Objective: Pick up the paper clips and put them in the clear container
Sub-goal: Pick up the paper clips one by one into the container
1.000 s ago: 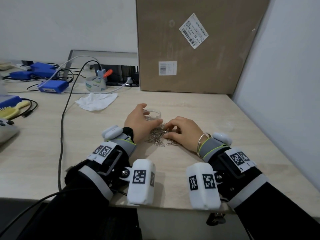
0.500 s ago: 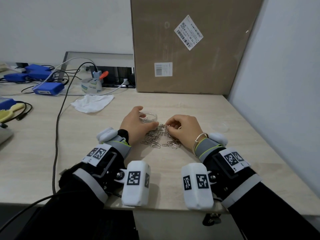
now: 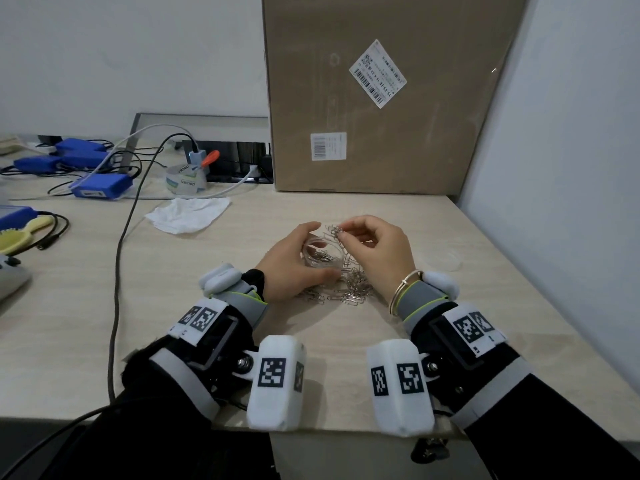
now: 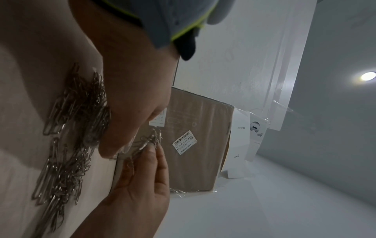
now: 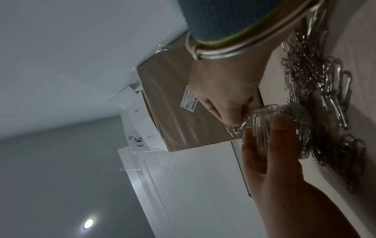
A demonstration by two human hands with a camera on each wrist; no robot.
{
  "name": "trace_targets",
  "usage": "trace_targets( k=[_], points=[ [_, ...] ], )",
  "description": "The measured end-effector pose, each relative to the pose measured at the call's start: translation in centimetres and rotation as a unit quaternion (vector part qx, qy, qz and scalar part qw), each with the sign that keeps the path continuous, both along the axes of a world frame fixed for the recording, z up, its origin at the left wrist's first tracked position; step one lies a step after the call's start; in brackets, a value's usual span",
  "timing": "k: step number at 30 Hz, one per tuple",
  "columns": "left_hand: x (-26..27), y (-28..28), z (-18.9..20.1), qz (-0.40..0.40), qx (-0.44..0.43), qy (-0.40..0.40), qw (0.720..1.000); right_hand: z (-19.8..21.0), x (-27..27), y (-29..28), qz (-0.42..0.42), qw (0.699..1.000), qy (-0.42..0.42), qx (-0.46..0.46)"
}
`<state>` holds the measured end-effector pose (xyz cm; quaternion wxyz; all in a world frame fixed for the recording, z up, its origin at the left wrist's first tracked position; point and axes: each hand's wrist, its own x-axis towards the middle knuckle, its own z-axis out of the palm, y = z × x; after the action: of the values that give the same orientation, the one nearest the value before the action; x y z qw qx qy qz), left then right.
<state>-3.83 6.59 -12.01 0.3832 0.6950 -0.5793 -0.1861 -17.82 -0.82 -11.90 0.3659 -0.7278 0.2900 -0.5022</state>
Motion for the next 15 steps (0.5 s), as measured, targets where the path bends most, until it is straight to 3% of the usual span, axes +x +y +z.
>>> trace_targets(
  k=[6,15],
  points=[
    [-0.27,0.08,0.2,-0.015,-0.012,0.002,1.0,-0.43,-0.07,0.13,0.014,0.99,0.1,-0.101],
    [0.3,-0.27,-0.05,0.057,-0.037,0.021,0.997,-0.22,-0.22,-0.34,-0.048,0.995,0.058,-0.059]
  ],
)
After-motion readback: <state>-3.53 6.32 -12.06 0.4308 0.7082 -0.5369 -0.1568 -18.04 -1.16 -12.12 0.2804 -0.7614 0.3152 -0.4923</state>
